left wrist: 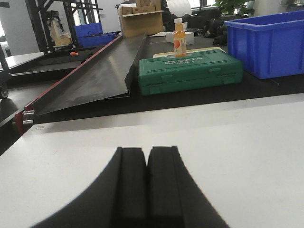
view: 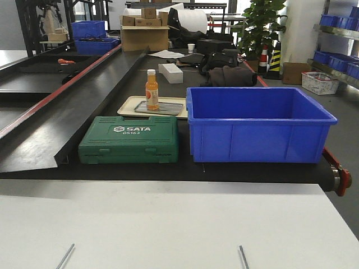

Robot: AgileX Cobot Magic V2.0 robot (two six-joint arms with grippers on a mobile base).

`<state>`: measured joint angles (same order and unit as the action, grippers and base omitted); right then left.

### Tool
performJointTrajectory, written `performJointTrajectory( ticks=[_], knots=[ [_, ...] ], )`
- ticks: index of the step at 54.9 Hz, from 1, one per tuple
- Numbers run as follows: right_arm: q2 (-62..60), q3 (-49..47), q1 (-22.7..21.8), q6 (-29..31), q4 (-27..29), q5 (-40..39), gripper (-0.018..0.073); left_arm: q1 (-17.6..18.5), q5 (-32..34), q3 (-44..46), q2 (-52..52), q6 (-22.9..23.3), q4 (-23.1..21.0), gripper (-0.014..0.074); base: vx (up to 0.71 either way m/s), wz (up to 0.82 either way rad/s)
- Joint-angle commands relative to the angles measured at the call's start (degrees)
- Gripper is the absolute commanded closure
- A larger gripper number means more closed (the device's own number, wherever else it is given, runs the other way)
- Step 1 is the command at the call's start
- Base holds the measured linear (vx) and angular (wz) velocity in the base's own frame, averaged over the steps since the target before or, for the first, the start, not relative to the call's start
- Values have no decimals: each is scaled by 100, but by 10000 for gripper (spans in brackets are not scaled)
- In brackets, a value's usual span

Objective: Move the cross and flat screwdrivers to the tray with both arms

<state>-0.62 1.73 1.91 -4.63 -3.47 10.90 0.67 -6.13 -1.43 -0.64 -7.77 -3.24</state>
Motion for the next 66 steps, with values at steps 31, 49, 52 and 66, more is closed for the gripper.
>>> performJointTrajectory(
  ticks=[31,49,52,66],
  knots=[
    [-35,42,-22,7,-66,-475,567,5,488,138,-23,40,-9,594,0,0],
    [-35,36,-22,12,-56,-1776,567,4,1092,143,-23,26,-10,594,0,0],
    [-35,-25,-22,12,-56,-2136,567,4,1400,160,-23,282,-14,594,0,0],
    [603,-1755,-22,256,-56,-1468,567,4,1322,1397,637,1049,-9,594,0,0]
  ],
)
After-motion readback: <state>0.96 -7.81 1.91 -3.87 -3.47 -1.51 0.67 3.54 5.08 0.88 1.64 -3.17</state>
